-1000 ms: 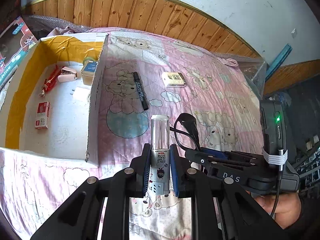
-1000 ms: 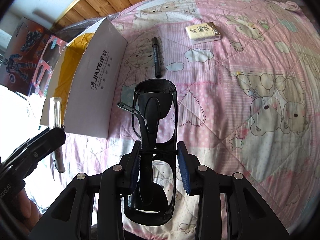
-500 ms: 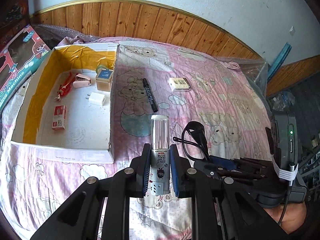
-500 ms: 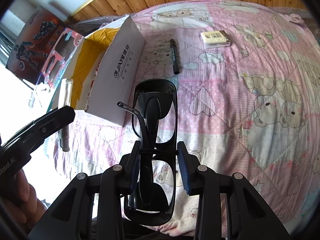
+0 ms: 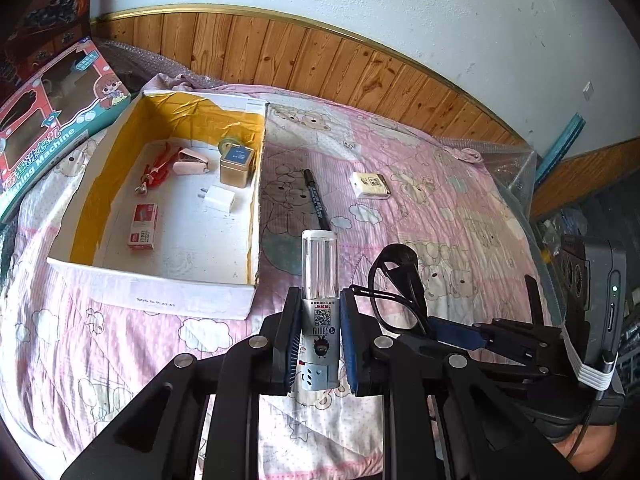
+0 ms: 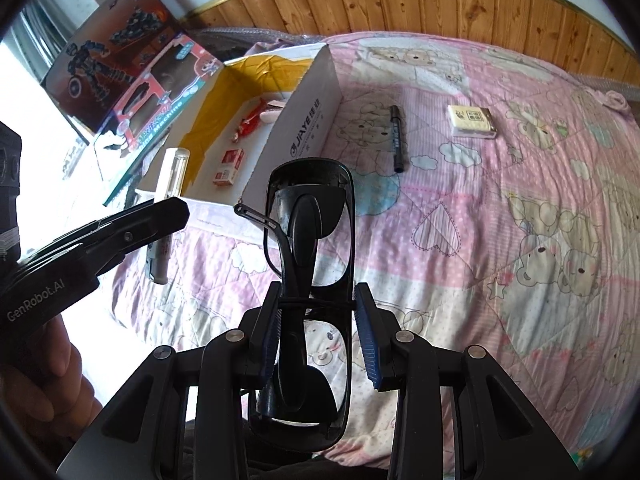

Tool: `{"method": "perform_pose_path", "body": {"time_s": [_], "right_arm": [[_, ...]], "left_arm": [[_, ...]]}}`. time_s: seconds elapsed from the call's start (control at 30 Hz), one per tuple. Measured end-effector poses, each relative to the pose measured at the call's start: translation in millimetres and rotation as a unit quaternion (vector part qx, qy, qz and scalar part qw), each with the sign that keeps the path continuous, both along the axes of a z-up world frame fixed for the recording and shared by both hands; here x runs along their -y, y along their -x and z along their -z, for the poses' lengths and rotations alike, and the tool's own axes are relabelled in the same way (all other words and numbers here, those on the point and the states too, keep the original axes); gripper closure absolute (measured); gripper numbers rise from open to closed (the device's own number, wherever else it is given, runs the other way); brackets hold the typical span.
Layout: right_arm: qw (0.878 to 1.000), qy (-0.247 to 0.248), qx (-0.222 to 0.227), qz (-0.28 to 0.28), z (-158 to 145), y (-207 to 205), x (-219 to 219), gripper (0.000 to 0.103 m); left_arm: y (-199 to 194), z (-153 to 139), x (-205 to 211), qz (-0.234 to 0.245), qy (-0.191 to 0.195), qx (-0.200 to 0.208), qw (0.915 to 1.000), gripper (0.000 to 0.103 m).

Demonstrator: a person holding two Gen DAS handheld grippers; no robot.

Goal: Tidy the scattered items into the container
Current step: 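Carry the clear tube and black glasses over the box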

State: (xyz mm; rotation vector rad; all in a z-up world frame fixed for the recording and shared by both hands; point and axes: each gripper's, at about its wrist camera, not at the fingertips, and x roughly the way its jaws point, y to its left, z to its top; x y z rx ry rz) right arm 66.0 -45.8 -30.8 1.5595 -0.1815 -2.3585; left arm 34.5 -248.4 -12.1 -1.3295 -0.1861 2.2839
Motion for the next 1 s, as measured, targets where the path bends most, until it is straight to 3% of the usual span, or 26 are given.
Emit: {"method": "perform_pose_path", "body": {"time_s": [0.47, 1.0], "right_arm": [[0.999, 0.000, -0.032, -0.037, -31, 6, 30, 0.067], [0.995, 0.018, -0.064, -0.074, -67, 37, 68, 0.067]], "left_arm": [[1, -7, 54, -0.058, -0.034, 0.010, 0.9977, 0.084], [26, -24, 85, -0.105, -0.060, 0.004, 0.9926, 0.084]]}}
